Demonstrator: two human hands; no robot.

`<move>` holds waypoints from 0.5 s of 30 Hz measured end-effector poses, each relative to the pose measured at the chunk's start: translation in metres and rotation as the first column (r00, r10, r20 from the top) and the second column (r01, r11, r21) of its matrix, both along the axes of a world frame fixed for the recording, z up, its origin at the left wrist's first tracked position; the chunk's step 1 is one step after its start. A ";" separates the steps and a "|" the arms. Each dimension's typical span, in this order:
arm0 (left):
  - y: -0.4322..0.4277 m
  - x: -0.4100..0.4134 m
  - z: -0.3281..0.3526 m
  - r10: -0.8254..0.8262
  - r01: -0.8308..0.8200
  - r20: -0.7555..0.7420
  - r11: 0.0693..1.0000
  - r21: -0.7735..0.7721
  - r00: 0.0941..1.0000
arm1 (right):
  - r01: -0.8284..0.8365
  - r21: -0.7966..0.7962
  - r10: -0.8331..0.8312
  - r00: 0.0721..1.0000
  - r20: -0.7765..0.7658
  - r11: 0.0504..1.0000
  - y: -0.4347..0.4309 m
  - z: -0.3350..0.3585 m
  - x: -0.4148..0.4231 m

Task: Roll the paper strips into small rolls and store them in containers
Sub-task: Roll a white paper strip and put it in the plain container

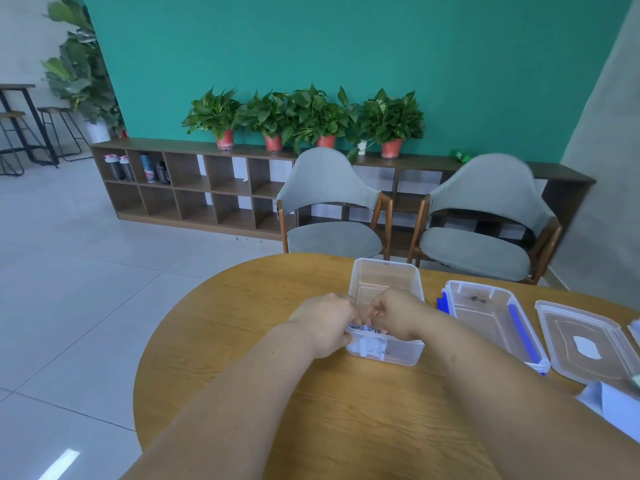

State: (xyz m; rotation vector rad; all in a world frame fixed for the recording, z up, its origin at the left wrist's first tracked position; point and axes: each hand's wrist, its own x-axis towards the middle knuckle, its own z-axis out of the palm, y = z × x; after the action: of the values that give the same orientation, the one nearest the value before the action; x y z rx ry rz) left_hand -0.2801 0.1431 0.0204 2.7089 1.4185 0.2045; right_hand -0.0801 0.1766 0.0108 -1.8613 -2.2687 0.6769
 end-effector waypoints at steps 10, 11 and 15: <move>-0.001 -0.002 -0.002 0.033 -0.033 -0.002 0.999 -0.014 0.999 | -0.007 0.029 0.007 1.000 0.001 1.000 -0.002 -0.005 0.001; 0.000 -0.002 -0.003 0.034 -0.034 -0.007 0.999 -0.023 0.999 | -0.008 0.024 0.009 1.000 -0.014 1.000 -0.002 -0.006 0.001; 0.001 -0.002 -0.006 0.034 -0.034 0.004 0.998 -0.049 0.999 | -0.017 -0.001 0.017 1.000 -0.024 1.000 -0.001 -0.008 0.001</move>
State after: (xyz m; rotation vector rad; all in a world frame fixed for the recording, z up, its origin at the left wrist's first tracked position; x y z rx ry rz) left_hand -0.2823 0.1438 0.0142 2.6448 1.4497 0.1756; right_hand -0.0794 0.1754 0.0030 -1.8262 -2.2720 0.6992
